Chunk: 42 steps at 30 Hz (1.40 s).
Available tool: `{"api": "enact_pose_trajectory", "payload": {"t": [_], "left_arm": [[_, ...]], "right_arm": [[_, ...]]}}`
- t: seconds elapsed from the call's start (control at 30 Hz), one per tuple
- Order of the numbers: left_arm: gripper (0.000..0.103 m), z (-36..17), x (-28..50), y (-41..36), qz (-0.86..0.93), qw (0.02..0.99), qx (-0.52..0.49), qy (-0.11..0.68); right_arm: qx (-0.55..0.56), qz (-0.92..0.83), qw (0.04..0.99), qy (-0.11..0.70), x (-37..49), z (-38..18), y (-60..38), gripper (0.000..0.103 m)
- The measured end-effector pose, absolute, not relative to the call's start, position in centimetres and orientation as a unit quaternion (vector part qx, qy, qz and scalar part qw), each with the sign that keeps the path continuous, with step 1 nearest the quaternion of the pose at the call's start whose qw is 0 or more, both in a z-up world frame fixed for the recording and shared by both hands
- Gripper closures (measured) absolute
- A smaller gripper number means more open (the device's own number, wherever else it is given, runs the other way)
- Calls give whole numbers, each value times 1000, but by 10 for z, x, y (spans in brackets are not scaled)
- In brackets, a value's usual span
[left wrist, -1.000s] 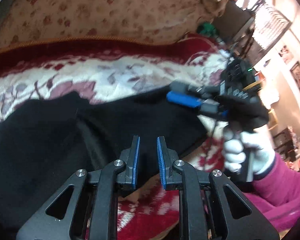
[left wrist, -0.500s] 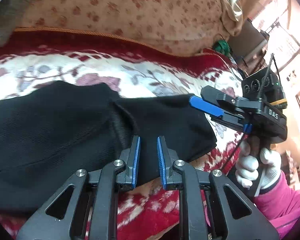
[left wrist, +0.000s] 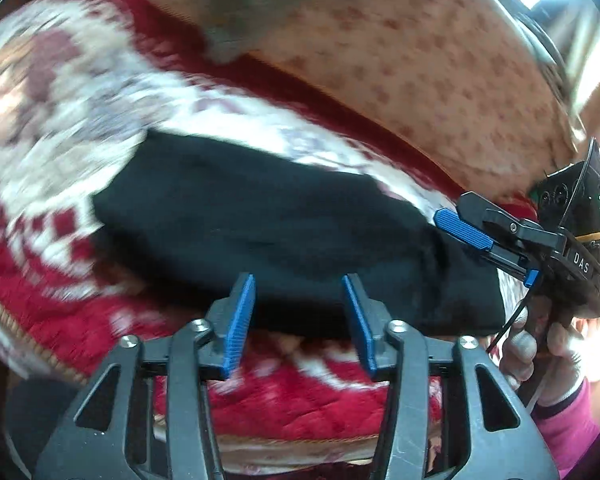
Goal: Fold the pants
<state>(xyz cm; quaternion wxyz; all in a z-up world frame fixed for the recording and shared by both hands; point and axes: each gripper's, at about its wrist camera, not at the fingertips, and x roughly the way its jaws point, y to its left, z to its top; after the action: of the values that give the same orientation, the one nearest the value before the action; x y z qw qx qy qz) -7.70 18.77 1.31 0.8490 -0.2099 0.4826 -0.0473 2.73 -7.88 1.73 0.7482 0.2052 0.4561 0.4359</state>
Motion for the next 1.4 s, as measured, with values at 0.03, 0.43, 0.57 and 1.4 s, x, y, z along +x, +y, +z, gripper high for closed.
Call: {"api": "enact_pose_trajectory", "payload": {"t": [0.03,0.43,0.57,1.4], "left_arm": [[46,9,-81,198,-34,846,-228,481],[46,-15,-99,253,59,826,-343,444],[46,-20,-88,255,86,826,-334,447],[44,-41,-73,259,60,824,-371,424]], "right_arm": [[197,440,746,460,31,17,-70,48],[40,502,704,501,83,8,76,36],[14,513,689,511,93,-6,107,36],[-77,543,657,517,110,-53,185,65]]}}
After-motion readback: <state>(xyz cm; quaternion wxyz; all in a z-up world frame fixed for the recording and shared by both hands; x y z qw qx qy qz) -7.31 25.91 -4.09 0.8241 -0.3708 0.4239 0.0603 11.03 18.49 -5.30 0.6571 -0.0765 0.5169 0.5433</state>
